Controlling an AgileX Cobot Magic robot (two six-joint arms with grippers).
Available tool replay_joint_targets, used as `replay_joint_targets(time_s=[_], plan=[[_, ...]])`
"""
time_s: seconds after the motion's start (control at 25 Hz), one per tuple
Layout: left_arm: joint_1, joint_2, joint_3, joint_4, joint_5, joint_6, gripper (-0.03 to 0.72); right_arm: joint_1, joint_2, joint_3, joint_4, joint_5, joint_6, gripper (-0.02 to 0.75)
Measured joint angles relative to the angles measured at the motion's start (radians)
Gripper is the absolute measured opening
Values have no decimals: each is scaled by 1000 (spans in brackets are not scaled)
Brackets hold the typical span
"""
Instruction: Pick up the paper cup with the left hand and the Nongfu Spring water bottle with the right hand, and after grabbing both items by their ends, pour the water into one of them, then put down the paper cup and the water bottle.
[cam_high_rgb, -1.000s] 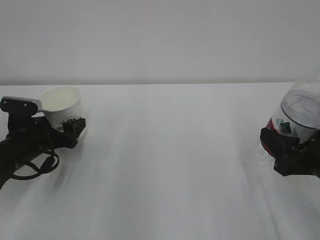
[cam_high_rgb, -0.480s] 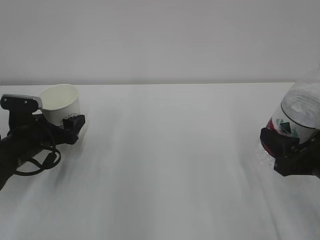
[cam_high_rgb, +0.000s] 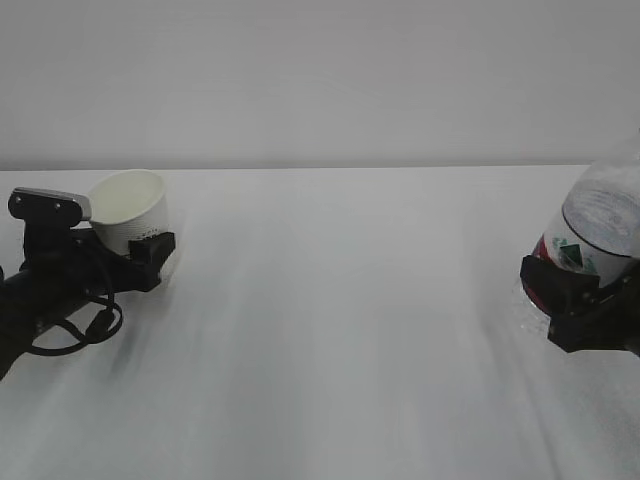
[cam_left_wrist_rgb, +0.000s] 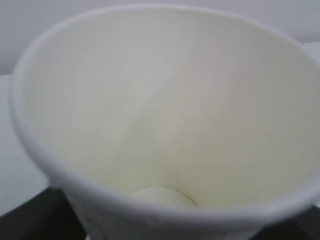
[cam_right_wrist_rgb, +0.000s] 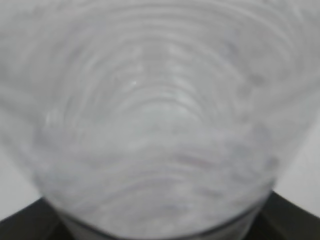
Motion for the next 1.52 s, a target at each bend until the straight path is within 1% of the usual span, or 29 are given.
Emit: replay_joint_targets(time_s=[0.2, 0.4, 0.84, 1.52], plan=[[0, -8, 28, 42, -14, -21, 592, 0, 0, 0, 0, 0, 0, 485], [0, -51, 68, 120, -12, -27, 591, 0, 0, 0, 0, 0, 0, 485], [0, -121, 129, 235, -12, -61, 591, 0, 0, 0, 0, 0, 0, 485], [0, -128, 142, 556, -12, -197, 591, 0, 0, 0, -22, 11, 0, 485]])
